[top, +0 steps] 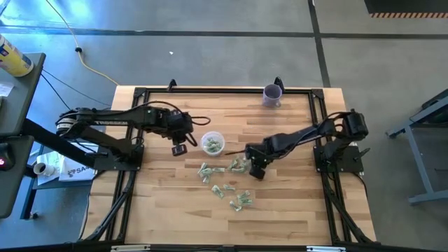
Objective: Pick and place Stevia / Truvia into bins
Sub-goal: Put the white stevia packet into the transparent container, then adjust the white stevia packet in the transparent container
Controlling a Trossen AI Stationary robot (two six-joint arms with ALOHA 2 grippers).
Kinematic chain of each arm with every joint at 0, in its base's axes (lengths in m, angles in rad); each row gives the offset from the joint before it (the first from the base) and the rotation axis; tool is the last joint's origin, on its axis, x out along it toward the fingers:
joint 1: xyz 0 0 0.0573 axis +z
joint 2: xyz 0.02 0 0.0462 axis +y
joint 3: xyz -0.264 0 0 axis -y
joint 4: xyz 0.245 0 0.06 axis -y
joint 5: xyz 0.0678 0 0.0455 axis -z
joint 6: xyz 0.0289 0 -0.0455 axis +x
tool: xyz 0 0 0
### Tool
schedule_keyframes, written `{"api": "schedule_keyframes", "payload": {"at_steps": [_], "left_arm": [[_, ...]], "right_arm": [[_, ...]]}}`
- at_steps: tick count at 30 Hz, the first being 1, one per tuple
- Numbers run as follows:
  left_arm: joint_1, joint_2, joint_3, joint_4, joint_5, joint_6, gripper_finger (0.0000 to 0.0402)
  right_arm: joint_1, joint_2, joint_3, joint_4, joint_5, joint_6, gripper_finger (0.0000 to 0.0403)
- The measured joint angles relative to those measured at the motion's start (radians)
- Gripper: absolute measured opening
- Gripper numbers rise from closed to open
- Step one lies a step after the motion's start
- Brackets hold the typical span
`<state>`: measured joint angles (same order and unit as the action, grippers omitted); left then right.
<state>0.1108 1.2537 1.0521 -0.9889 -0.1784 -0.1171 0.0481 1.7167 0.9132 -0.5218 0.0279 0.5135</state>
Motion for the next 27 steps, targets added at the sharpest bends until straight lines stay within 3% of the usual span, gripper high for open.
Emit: {"api": "schedule_keyframes", "payload": {"at_steps": [3, 8, 12, 16, 19, 24, 27], "left_arm": [[0.000, -0.073, -0.071, -0.001, 0.000, -0.055, 0.0110], [0.000, -0.215, -0.198, 0.084, 0.053, -0.153, 0.0110], [-0.001, -0.288, -0.317, 0.238, 0.205, -0.194, 0.0110], [-0.001, -0.299, -0.436, 0.403, 0.323, -0.204, 0.0110], [-0.004, -0.280, -0.498, 0.490, 0.353, -0.236, 0.0111], [-0.015, -0.260, -0.520, 0.545, 0.353, -0.285, 0.0111], [-0.031, -0.254, -0.520, 0.587, 0.328, -0.285, 0.0111]], "right_arm": [[-0.033, -0.041, 0.058, -0.061, 0.047, -0.003, 0.0021], [-0.108, -0.069, 0.241, 0.009, 0.086, -0.135, 0.0007], [-0.179, -0.004, 0.382, 0.092, 0.028, -0.244, 0.0004], [-0.212, 0.128, 0.506, 0.072, -0.123, -0.336, 0.0009], [-0.199, 0.218, 0.608, 0.033, -0.172, -0.390, 0.0031], [-0.180, 0.311, 0.733, -0.111, -0.138, -0.423, 0.0099], [-0.179, 0.312, 0.755, -0.104, -0.095, -0.420, 0.0145]]}}
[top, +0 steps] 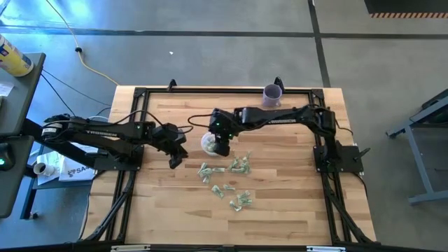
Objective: Pick and place Stevia / Truvia into bins
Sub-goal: Adjust the white stevia packet in the transparent container, then put the white stevia packet into the transparent container
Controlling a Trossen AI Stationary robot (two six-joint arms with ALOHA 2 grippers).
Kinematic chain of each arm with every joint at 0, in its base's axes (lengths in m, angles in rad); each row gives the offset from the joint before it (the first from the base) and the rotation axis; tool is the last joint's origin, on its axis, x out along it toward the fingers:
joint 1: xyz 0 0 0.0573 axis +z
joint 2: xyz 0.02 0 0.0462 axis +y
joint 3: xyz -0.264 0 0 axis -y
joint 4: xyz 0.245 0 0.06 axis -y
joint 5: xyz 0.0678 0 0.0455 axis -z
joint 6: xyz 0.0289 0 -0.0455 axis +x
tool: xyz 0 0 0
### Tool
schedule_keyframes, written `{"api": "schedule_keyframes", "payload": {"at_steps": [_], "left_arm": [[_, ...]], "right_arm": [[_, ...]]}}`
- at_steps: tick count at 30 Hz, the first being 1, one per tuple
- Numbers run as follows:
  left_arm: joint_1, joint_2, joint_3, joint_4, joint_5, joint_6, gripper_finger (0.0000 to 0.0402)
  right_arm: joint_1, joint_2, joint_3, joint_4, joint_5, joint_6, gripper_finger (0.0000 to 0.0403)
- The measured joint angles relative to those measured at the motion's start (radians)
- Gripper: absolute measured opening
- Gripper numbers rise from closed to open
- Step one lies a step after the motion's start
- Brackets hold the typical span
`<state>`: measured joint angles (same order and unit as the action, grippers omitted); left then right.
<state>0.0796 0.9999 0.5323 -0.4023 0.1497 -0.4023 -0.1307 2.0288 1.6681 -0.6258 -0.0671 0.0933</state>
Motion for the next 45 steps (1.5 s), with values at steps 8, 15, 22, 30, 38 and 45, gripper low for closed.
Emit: {"api": "schedule_keyframes", "payload": {"at_steps": [8, 15, 22, 30, 38, 45], "left_arm": [[-0.003, -0.001, 0.000, 0.045, -0.025, -0.037, 0.0111], [-0.003, -0.001, 0.000, 0.045, -0.030, -0.060, 0.0111], [-0.002, -0.001, 0.000, 0.057, -0.082, -0.074, 0.0111], [-0.002, -0.001, 0.000, 0.063, -0.115, -0.075, 0.0111], [-0.002, -0.001, 0.000, 0.062, -0.024, -0.071, 0.0111], [-0.050, 0.032, 0.001, 0.063, -0.070, -0.111, 0.0122]], "right_arm": [[-0.007, 0.016, 0.001, 0.039, -0.034, -0.013, 0.0159], [0.001, 0.070, 0.001, 0.117, -0.084, -0.020, 0.0065], [0.000, 0.107, 0.000, 0.112, -0.092, -0.020, 0.0008], [-0.011, 0.110, 0.000, 0.030, -0.061, -0.015, 0.0031], [-0.014, 0.044, 0.047, 0.132, -0.016, -0.050, 0.0059], [-0.006, -0.018, 0.068, -0.116, 0.091, -0.105, 0.0129]]}}
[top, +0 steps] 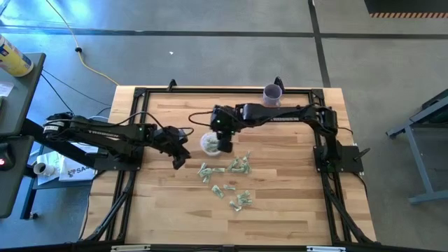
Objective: Pick and place Stevia / Truvia into bins
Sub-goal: Put the white stevia packet into the transparent container
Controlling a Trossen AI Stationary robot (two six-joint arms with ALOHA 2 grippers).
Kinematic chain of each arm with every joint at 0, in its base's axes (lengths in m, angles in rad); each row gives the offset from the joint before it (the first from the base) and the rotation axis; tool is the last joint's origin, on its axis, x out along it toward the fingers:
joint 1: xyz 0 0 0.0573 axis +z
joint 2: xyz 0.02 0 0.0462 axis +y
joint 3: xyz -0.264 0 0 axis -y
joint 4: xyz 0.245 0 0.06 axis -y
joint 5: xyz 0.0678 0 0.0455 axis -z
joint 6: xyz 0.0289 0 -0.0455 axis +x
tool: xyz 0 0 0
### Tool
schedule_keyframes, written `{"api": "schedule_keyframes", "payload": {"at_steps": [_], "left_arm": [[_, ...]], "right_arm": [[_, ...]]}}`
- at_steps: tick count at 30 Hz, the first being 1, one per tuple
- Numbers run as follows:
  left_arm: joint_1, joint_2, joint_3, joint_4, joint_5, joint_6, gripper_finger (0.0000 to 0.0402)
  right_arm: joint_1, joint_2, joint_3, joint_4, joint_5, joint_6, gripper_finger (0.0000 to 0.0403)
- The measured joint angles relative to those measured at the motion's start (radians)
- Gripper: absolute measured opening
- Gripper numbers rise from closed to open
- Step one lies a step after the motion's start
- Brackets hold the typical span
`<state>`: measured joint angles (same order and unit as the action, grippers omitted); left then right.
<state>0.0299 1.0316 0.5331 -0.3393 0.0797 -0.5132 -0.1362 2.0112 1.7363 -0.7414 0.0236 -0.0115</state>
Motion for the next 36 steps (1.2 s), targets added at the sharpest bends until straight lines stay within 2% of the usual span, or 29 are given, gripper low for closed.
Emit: {"api": "schedule_keyframes", "payload": {"at_steps": [2, 5, 10, 14, 18, 24, 30, 36], "left_arm": [[-0.009, 0.036, 0.000, 0.022, -0.003, -0.050, 0.0142], [-0.037, 0.109, 0.004, 0.086, -0.014, -0.147, 0.0187], [-0.098, 0.248, 0.058, 0.105, -0.095, -0.315, 0.0259], [-0.131, 0.347, 0.117, 0.098, -0.168, -0.389, 0.0278], [-0.142, 0.430, 0.185, 0.096, -0.193, -0.436, 0.0267], [-0.192, 0.547, 0.285, -0.027, -0.229, -0.519, 0.0222], [-0.252, 0.642, 0.360, -0.030, -0.305, -0.599, 0.0195], [-0.261, 0.710, 0.391, -0.114, -0.321, -0.693, 0.0166]], "right_arm": [[0.011, -0.007, -0.005, -0.132, 0.050, 0.029, 0.0153], [0.046, -0.036, -0.075, -0.239, 0.110, 0.111, 0.0191], [0.131, -0.168, -0.286, -0.225, 0.210, 0.295, 0.0239], [0.170, -0.278, -0.458, -0.173, 0.261, 0.407, 0.0251], [0.177, -0.363, -0.576, -0.154, 0.266, 0.476, 0.0252], [0.176, -0.460, -0.679, -0.082, 0.332, 0.482, 0.0252], [0.163, -0.501, -0.712, -0.061, 0.353, 0.447, 0.0252], [0.158, -0.501, -0.712, -0.052, 0.355, 0.392, 0.0252]]}}
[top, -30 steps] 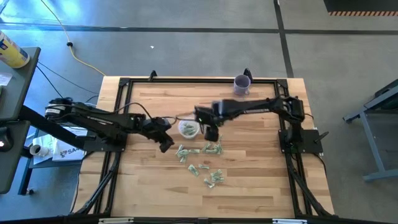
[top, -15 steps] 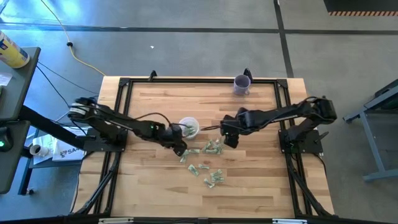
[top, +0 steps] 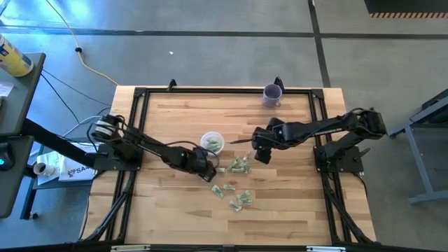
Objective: Pick and place Stevia / Truvia into bins
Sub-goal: Put the white stevia packet into the transparent container
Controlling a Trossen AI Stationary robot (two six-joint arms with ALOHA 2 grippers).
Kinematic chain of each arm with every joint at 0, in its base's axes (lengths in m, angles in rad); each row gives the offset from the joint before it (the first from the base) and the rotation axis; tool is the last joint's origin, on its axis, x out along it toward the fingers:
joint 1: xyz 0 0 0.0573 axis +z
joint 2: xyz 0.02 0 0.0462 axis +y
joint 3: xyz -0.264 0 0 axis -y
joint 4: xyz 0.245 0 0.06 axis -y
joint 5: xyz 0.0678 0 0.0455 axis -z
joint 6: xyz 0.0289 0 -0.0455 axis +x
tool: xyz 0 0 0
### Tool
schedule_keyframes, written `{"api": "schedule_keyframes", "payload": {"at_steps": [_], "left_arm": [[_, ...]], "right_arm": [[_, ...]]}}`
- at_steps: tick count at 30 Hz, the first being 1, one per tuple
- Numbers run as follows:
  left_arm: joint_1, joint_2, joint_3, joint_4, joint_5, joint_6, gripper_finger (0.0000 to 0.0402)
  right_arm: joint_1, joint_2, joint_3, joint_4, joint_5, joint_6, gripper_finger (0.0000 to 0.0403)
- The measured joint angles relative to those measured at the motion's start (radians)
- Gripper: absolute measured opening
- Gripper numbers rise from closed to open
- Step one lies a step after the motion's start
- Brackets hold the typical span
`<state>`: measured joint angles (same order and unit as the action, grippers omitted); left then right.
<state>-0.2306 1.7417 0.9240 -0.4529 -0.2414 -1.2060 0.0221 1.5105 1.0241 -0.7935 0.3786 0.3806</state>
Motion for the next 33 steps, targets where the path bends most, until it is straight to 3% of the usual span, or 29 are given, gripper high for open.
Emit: {"api": "schedule_keyframes", "payload": {"at_steps": [13, 20, 25, 28, 33], "left_arm": [[0.001, -0.097, -0.008, -0.002, 0.081, -0.033, 0.0036], [0.001, -0.166, -0.008, -0.008, 0.107, 0.021, 0.0050], [0.001, -0.169, -0.008, -0.042, 0.120, 0.061, 0.0026], [0.001, -0.169, -0.008, -0.048, 0.121, 0.100, 0.0043], [0.001, -0.169, -0.007, -0.093, 0.121, 0.079, 0.0166]], "right_arm": [[-0.012, 0.000, 0.000, 0.004, -0.011, -0.007, 0.0252], [-0.019, 0.000, 0.000, 0.010, -0.009, -0.004, 0.0252], [-0.031, 0.000, 0.000, 0.014, -0.010, -0.004, 0.0252], [-0.039, 0.001, 0.000, 0.014, -0.011, -0.007, 0.0252], [-0.050, 0.001, 0.000, 0.018, -0.013, -0.007, 0.0252]]}}
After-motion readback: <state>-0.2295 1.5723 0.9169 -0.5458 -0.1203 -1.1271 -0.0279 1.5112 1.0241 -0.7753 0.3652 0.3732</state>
